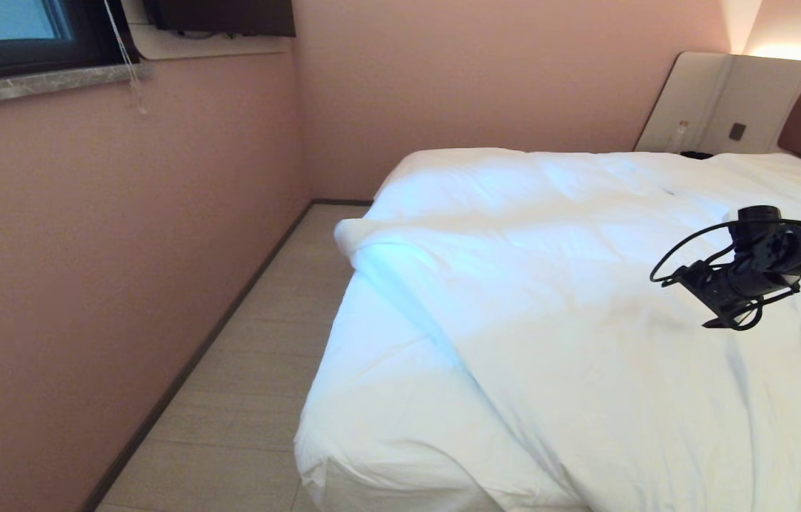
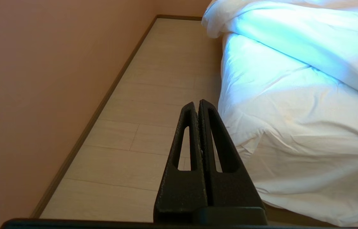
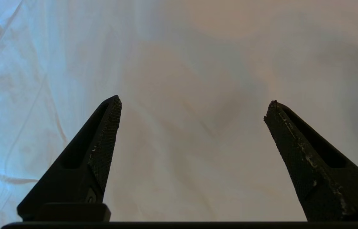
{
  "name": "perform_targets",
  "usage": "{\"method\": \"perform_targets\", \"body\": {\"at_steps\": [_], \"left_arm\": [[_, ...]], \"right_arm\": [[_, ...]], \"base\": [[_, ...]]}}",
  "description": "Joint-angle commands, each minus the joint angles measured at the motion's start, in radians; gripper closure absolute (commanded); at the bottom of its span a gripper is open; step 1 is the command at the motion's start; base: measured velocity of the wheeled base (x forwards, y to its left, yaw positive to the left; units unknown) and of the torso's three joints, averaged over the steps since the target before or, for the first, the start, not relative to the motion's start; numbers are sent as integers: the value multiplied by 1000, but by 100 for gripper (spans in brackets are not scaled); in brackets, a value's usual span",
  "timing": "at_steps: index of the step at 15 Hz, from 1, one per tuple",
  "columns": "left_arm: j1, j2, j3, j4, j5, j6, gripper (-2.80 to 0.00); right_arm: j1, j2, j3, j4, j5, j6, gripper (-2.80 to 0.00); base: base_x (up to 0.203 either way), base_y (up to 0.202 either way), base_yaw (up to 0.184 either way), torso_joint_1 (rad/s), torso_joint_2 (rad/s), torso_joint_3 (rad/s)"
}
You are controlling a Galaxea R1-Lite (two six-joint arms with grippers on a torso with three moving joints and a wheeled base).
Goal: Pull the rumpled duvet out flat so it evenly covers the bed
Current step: Hold the folded corner of the quilt
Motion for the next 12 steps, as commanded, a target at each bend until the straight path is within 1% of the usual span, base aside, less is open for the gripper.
{"method": "perform_targets", "body": {"at_steps": [1,3,6,10,12], "left_arm": [[-1,0,0,0,1,-1,0],[-1,0,0,0,1,-1,0],[0,0,0,0,1,-1,0],[0,0,0,0,1,1,0],[0,0,0,0,1,-1,0]], "right_arm": [[0,-1,0,2,0,1,-280],[0,12,0,0,-21,-6,-280],[6,47,0,3,-70,-48,-280],[22,116,-2,15,-172,-117,-280],[26,124,-2,13,-181,-126,-280]], "base": [[0,0,0,0,0,0],[0,0,0,0,0,0],[0,0,0,0,0,0],[0,0,0,0,0,0],[0,0,0,0,0,0]]}}
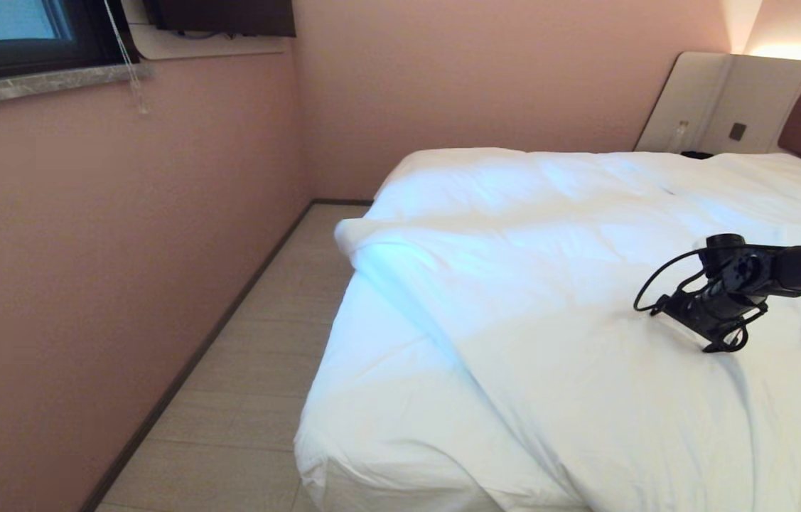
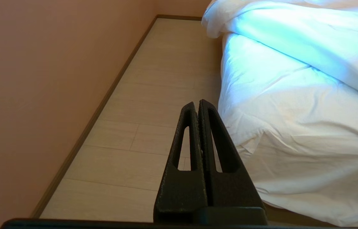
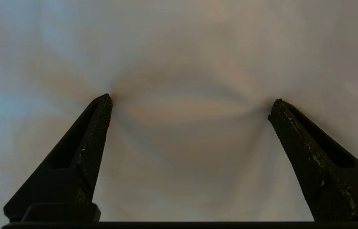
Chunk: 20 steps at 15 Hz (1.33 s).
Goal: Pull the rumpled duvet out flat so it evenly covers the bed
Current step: Hold the folded corner of the quilt
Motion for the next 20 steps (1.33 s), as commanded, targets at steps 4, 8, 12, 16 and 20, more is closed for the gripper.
{"method": "perform_targets", "body": {"at_steps": [4,8,12,16,20], "left_arm": [[0,0,0,0,1,-1,0],[0,0,0,0,1,-1,0],[0,0,0,0,1,-1,0],[0,0,0,0,1,-1,0],[0,0,0,0,1,-1,0]], "right_arm": [[2,57,-1,5,-27,-37,-280],[3,94,-3,5,-92,-72,-280],[7,97,-3,10,-93,-77,-280],[7,108,-3,28,-97,-84,-280],[10,105,-3,33,-97,-87,0]], "base": [[0,0,0,0,0,0],[0,0,0,0,0,0],[0,0,0,0,0,0],[0,0,0,0,0,0],[0,0,0,0,0,0]]}}
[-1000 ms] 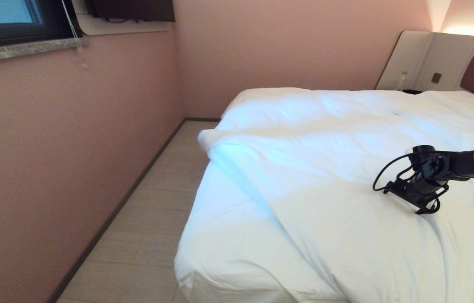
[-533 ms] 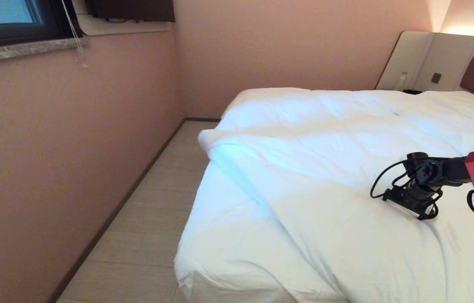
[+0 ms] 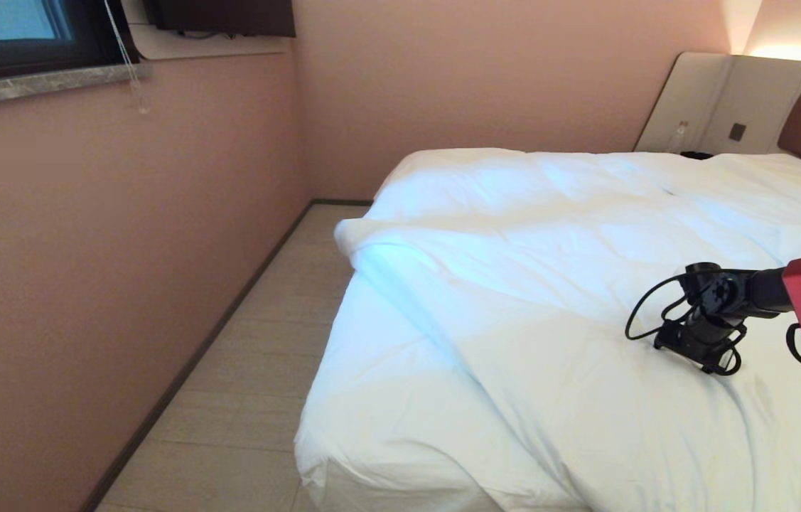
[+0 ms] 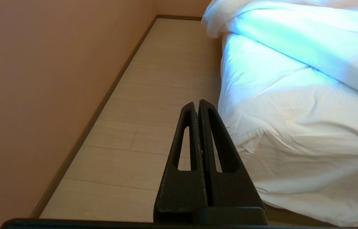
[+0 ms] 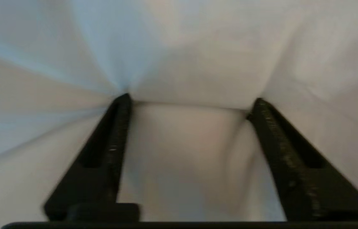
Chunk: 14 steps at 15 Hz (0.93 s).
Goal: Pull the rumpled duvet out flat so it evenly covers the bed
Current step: Hold the folded corner of the quilt, then flatten the corners of the folded blanket
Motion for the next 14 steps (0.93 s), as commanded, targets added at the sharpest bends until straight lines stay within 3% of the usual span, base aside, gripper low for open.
{"method": "perform_targets", "body": {"at_steps": [1,14], "left_arm": [[0,0,0,0,1,0,0],[0,0,0,0,1,1,0]], "right_arm": [[3,0,0,3,0,-2,0],[23,-90,7,71,11,9,0]], "base": [[0,0,0,0,0,0],[0,0,0,0,0,0]]}}
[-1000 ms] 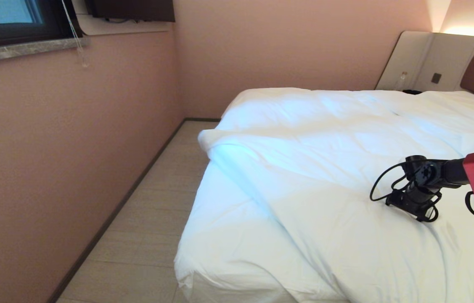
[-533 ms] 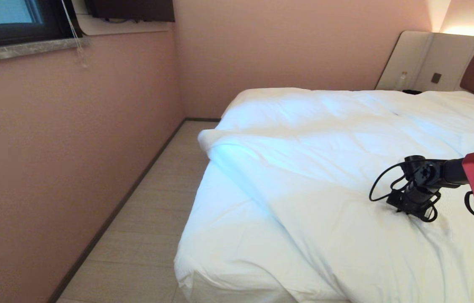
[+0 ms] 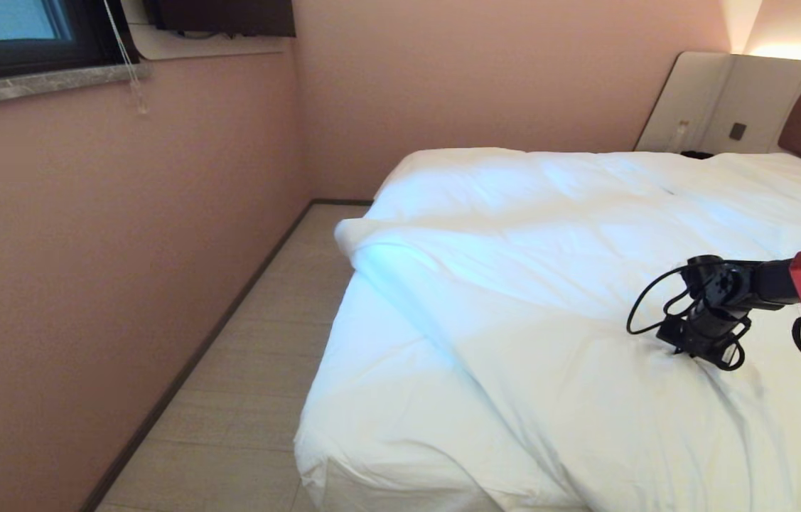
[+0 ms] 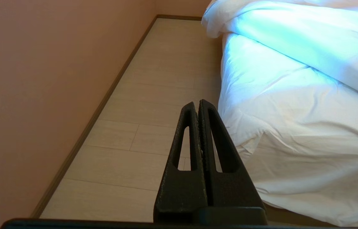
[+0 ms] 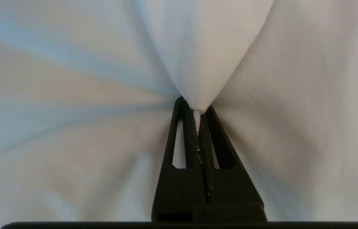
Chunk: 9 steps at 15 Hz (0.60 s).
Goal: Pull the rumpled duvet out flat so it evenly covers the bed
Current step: Flatten the corners of the folded blanket
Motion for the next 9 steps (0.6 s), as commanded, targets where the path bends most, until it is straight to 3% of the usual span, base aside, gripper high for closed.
{"method": "perform_targets", "body": {"at_steps": [1,4,9], "left_arm": [[0,0,0,0,1,-1,0],[1,0,0,0,1,-1,0],[1,0,0,0,1,-1,0]], "right_arm": [[18,-63,2,54,14,22,0],[59,-131,5,115,68,59,0],[150,-256,5,266,266,112,0]], "base": [[0,0,0,0,0,0],[0,0,0,0,0,0],[0,0,0,0,0,0]]}}
